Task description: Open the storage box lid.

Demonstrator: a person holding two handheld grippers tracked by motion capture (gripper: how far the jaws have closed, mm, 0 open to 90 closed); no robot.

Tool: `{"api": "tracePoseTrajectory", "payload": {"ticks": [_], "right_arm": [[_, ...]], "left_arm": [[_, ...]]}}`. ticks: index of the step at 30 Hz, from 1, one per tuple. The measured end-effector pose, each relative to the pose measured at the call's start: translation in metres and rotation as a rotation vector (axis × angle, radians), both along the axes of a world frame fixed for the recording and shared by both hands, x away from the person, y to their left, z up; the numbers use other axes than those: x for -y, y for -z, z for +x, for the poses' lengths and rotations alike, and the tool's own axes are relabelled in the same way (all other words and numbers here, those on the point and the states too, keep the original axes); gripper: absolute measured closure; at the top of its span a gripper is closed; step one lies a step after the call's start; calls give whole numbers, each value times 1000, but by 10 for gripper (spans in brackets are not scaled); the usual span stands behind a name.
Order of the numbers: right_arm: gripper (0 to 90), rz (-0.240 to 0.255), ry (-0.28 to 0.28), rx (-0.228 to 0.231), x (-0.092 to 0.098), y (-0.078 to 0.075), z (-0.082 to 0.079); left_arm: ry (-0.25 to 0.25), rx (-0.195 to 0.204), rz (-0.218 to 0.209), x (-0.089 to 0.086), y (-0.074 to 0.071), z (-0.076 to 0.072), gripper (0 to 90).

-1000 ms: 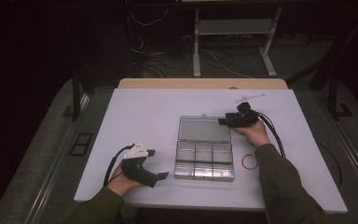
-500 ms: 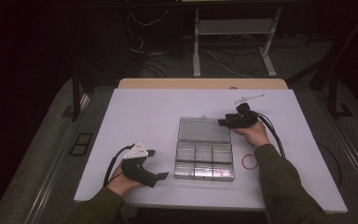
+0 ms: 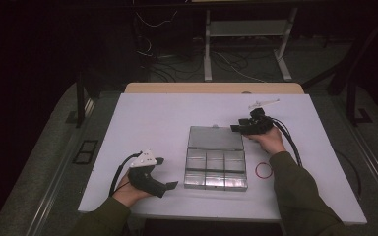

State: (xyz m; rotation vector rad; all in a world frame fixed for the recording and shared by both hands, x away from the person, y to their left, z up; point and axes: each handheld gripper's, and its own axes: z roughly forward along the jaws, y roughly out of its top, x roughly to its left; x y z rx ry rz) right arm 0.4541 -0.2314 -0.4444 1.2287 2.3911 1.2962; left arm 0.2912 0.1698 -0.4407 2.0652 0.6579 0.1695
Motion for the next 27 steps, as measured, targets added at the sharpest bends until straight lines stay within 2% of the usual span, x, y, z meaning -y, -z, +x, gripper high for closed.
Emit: {"api": "tracePoseTrajectory", "payload": {"ticks": [15,27], "right_arm": [[398,16,-2,38,7,-16,-7],[391,15,-2,51,9,-25,-16]], "left_arm": [[1,3,1,0,0,0,0],[1,3,-2,0,-1,-1,0]]}}
